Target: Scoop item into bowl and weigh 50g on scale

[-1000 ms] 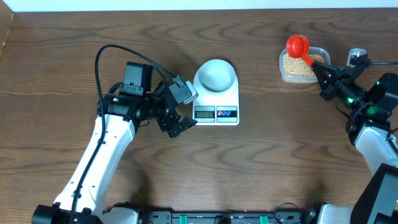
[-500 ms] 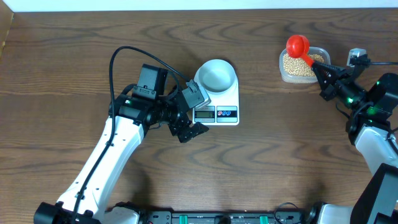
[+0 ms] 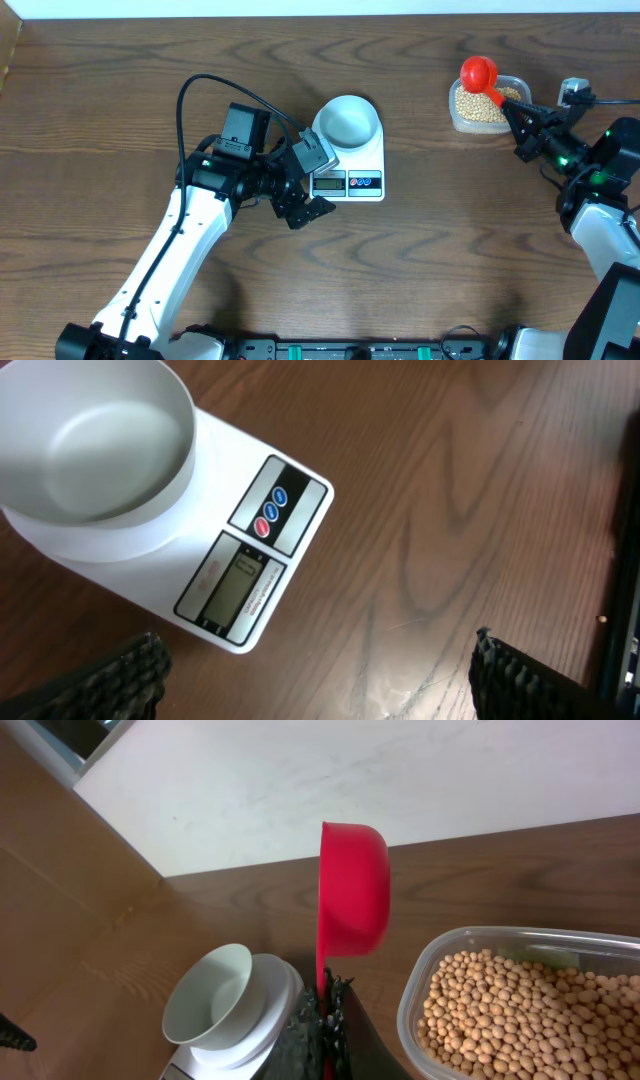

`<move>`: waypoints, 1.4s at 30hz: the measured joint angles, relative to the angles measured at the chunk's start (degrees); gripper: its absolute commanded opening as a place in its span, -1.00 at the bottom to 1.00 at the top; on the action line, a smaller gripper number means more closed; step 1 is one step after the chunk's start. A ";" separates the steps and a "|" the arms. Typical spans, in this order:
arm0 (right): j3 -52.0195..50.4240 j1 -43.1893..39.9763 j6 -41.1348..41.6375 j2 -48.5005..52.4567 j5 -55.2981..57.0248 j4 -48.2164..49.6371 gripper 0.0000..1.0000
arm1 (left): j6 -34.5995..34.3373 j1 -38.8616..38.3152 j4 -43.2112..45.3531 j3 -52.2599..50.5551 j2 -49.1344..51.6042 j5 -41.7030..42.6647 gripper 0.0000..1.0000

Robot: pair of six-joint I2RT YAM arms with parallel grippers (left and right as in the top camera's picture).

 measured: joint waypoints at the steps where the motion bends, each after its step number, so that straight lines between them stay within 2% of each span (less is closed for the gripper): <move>1: 0.00 0.00 0.00 0.00 0.00 0.00 -0.98 | -0.02 0.00 -0.17 0.00 0.00 -0.59 0.96; 8: 0.00 0.00 0.00 0.00 0.00 0.00 -0.98 | 0.00 0.00 -1.16 0.00 0.00 -4.85 0.96; 26: 0.00 0.00 0.00 0.00 0.00 0.00 -0.98 | -0.02 0.37 -1.25 0.00 0.00 -6.82 0.96; 34: 0.00 0.00 0.00 0.00 0.00 0.00 -0.98 | 1.55 8.68 -12.48 4.76 0.04 -6.21 0.96; 42: 0.00 0.00 0.00 0.00 0.02 0.00 -0.98 | 8.81 9.62 -16.13 9.60 0.07 -3.17 0.96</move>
